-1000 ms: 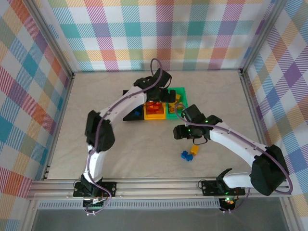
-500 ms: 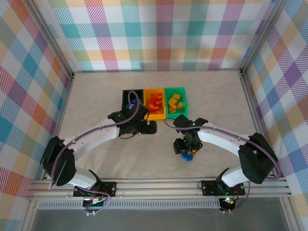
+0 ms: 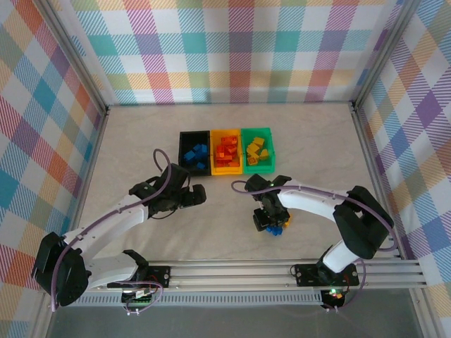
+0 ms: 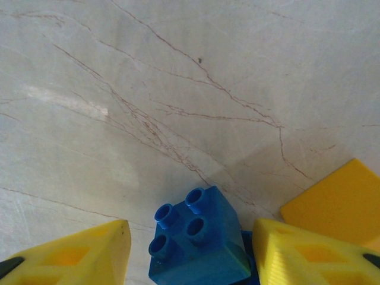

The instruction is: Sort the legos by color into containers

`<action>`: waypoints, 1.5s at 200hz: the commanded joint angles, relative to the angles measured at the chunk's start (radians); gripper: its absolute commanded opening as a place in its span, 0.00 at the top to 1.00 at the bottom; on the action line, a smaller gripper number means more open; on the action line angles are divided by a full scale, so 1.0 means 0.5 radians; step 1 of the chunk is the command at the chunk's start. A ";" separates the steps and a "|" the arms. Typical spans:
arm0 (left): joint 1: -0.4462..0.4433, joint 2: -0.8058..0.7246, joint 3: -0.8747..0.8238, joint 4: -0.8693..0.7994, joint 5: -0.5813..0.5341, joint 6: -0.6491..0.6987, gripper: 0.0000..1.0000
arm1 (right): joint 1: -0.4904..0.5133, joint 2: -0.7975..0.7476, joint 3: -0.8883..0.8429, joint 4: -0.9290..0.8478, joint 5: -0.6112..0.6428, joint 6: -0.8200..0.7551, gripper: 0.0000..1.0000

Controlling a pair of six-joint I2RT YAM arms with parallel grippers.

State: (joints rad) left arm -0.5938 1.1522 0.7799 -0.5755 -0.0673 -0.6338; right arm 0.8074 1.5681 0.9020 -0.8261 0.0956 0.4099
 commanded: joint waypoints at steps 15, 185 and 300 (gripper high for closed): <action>0.031 -0.038 0.003 -0.033 0.011 -0.021 0.00 | 0.010 0.103 -0.053 0.035 -0.031 -0.022 0.47; 0.097 -0.266 -0.119 -0.178 -0.121 -0.091 0.00 | 0.054 0.214 0.928 0.410 -0.262 -0.122 0.63; 0.101 -0.519 -0.241 -0.349 -0.065 -0.104 0.00 | 0.009 1.654 2.926 0.072 -0.231 -0.166 0.50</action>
State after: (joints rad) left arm -0.5591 0.9070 0.6571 -0.7090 -0.1131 -0.6857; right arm 0.8230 2.3131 2.2162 -0.6792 -0.0277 0.3408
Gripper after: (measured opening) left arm 0.998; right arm 0.433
